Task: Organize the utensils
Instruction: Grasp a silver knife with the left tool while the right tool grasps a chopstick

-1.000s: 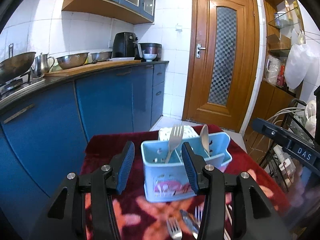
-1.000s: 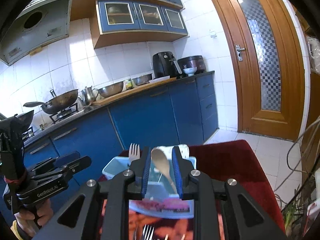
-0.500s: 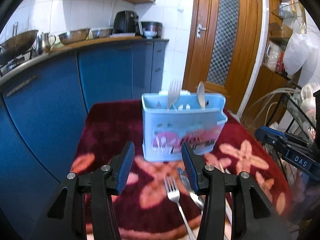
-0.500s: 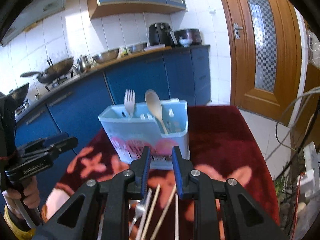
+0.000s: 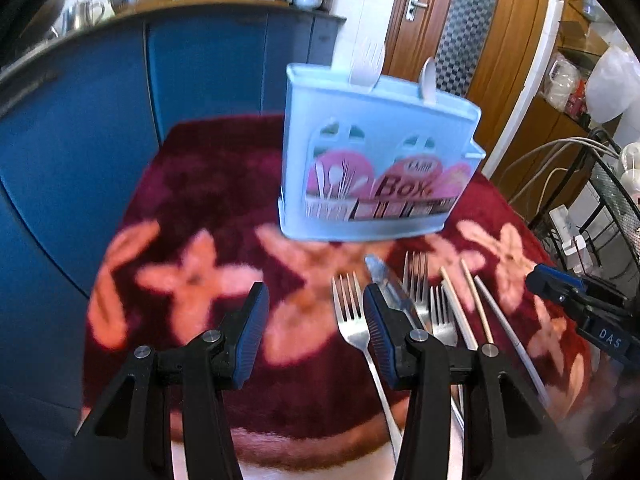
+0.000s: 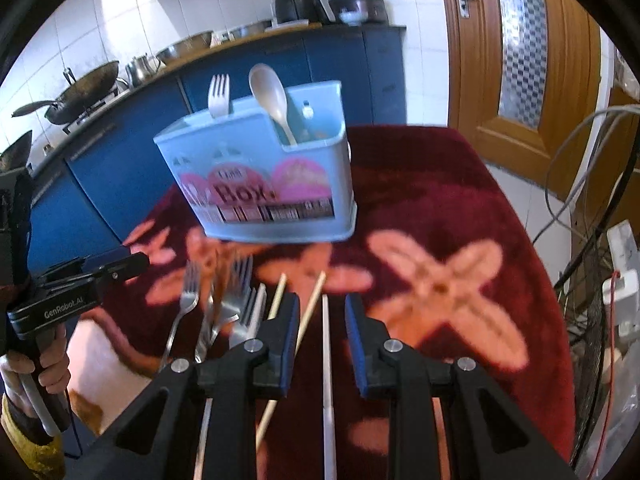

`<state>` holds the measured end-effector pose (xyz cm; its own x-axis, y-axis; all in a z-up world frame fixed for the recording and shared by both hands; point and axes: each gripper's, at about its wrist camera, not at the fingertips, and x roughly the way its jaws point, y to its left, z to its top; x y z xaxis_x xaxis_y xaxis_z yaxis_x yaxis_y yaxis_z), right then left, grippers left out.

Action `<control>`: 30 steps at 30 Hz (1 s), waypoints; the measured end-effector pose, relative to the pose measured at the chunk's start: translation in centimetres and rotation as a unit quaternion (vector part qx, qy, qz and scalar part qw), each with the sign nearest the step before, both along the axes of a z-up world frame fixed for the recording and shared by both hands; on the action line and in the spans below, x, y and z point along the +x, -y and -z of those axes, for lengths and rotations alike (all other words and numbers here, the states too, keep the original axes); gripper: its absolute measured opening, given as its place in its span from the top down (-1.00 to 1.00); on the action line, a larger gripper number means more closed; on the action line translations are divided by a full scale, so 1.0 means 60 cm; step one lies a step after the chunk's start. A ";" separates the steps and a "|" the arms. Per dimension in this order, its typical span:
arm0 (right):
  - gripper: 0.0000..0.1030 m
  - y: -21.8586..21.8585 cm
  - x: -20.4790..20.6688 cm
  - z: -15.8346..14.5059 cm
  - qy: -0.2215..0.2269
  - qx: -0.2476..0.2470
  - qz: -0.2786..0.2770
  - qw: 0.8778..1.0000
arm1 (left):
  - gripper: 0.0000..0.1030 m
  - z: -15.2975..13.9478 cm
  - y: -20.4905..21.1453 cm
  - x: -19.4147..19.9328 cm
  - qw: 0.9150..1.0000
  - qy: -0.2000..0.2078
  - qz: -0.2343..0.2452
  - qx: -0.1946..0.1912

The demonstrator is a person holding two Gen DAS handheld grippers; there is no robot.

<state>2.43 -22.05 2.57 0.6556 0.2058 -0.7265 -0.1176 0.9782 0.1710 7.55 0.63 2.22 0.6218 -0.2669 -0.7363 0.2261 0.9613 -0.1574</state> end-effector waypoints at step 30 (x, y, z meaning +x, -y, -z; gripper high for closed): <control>0.48 -0.013 0.004 0.076 -0.071 -0.046 -0.011 0.996 | 0.77 0.075 0.031 0.056 0.995 -0.062 0.051 -0.054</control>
<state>2.65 -21.28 -1.96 0.5416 0.1462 -0.8278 -0.1195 0.9882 0.0963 10.93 -1.24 -2.25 0.4941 -0.4053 -0.7691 0.2937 0.9105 -0.2912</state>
